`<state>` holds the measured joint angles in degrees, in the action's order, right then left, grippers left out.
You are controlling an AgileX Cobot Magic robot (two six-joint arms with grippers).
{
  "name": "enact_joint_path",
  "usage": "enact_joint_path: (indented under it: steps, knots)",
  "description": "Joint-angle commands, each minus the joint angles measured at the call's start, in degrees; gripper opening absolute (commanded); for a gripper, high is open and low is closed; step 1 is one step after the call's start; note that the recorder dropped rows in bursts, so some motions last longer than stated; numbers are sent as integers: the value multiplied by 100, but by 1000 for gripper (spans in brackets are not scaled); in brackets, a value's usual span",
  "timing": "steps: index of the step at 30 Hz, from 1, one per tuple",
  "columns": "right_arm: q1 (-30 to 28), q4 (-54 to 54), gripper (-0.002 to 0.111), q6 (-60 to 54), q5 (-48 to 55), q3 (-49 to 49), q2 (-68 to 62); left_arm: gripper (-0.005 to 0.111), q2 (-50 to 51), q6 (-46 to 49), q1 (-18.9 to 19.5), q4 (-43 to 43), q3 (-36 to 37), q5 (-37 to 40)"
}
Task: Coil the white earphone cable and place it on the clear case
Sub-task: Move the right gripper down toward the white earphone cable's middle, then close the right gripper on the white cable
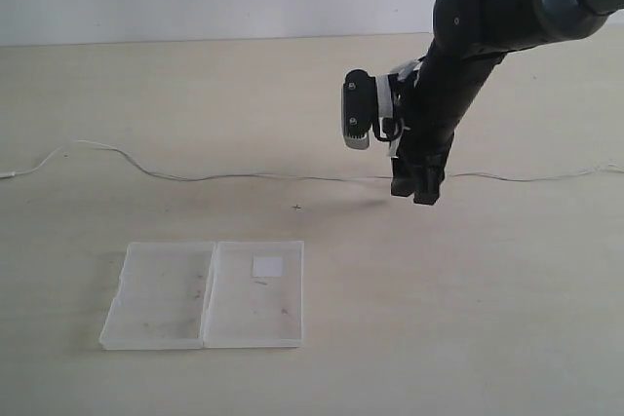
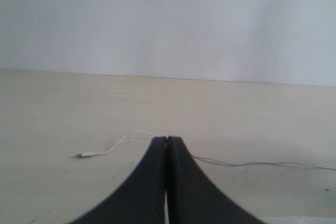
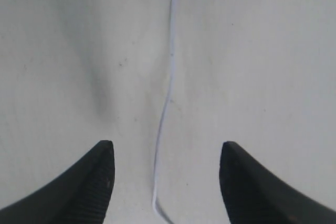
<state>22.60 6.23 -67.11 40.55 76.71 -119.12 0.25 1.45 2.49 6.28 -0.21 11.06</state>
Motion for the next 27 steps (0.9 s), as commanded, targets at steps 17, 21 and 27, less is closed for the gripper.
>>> enact_joint_path:
  steps: [17,21,27]
  knots:
    - [5,-97,56,536,-214,38,-109,0,-25,-5,-26,-7,21,-38]
    - [5,-380,56,548,-186,38,-235,0,-25,-5,-26,-7,21,-38]
    - [5,-482,56,557,-197,38,-286,0,-25,-5,-26,-7,21,-38]
